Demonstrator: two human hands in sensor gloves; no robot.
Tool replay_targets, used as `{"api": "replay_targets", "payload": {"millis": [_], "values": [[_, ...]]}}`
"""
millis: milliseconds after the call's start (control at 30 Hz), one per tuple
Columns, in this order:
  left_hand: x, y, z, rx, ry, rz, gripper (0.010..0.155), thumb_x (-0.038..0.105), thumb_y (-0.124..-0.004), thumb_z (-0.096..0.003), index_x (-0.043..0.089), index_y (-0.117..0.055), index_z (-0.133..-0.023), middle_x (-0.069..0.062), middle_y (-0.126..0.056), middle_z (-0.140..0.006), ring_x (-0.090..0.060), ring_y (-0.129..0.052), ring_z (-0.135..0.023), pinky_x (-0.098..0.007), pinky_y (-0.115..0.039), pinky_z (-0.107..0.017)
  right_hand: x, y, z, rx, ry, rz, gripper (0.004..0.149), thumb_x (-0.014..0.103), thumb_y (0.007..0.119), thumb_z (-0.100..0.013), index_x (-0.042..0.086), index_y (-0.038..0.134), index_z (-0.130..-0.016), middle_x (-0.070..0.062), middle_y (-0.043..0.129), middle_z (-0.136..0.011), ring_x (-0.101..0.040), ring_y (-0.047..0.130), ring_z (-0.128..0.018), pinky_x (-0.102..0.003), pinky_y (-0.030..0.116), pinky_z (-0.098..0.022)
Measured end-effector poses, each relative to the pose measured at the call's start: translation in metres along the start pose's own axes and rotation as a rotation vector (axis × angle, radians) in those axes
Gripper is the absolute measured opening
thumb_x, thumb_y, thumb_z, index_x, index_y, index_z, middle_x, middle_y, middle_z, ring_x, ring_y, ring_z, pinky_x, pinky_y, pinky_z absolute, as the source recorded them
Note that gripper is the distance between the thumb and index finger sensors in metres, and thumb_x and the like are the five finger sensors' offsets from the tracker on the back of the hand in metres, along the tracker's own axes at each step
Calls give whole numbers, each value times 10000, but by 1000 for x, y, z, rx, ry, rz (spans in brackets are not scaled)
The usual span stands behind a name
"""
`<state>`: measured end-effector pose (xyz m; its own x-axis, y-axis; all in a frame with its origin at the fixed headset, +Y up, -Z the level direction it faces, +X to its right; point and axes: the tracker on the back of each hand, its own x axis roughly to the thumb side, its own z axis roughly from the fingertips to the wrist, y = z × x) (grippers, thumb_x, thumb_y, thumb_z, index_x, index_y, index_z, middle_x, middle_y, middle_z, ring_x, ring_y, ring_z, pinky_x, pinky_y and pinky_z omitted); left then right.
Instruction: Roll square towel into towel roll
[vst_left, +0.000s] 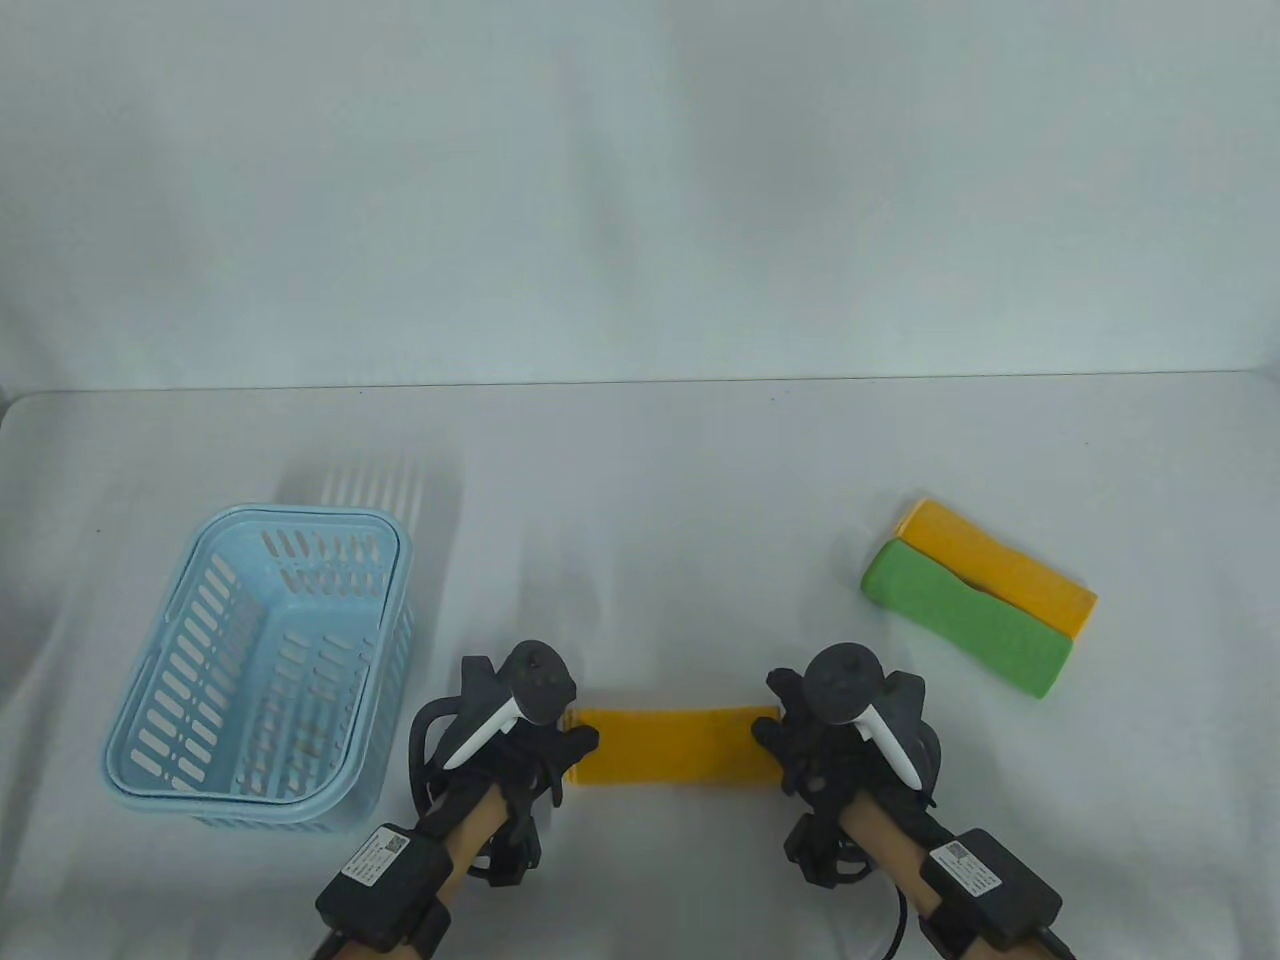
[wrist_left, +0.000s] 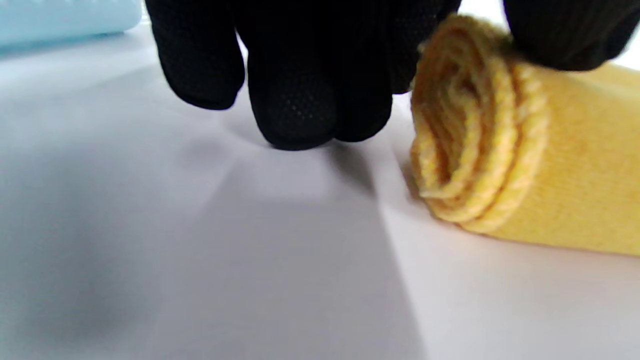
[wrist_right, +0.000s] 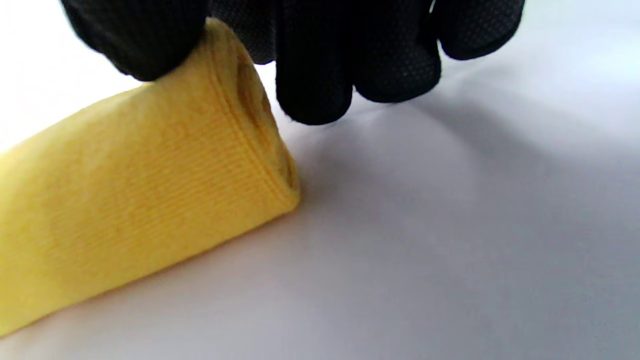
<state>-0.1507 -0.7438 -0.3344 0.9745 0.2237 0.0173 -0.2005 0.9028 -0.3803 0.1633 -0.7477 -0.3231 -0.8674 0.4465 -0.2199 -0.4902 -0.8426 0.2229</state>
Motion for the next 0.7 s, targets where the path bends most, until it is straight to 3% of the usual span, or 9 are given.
{"api": "replay_targets", "payload": {"millis": [200, 533, 600, 700], "values": [[1, 6, 4, 49, -10, -13, 794, 619, -719, -344, 296, -561, -1052, 24, -737, -1022, -259, -857, -887, -521, -697, -691, 0, -9, 1, -17, -12, -21, 732, 580, 769, -296, 345, 562, -957, 25, 780, -919, -304, 754, -867, -554, 631, -642], [11, 17, 16, 136, -57, -40, 815, 639, -711, -338, 300, -543, -1060, 12, -696, -1062, -290, -815, -938, -536, -680, -703, 7, -14, 8, -58, -53, 16, 761, 590, 771, -291, 360, 517, -970, 29, 682, -994, -323, 653, -954, -574, 572, -681], [13, 21, 20, 160, -67, -45, 818, 642, -709, -338, 298, -543, -1062, 10, -692, -1066, -293, -814, -940, -538, -679, -704, 10, -13, 10, -59, -78, 22, 758, 585, 768, -294, 359, 513, -971, 27, 671, -1001, -327, 642, -963, -579, 563, -686], [16, 29, 27, 212, -82, -43, 816, 641, -709, -339, 300, -544, -1061, 12, -690, -1067, -291, -812, -942, -538, -678, -704, 18, -8, 16, -9, -219, -3, 758, 559, 730, -318, 367, 416, -981, 34, 538, -1054, -321, 513, -1018, -593, 472, -722]]}}
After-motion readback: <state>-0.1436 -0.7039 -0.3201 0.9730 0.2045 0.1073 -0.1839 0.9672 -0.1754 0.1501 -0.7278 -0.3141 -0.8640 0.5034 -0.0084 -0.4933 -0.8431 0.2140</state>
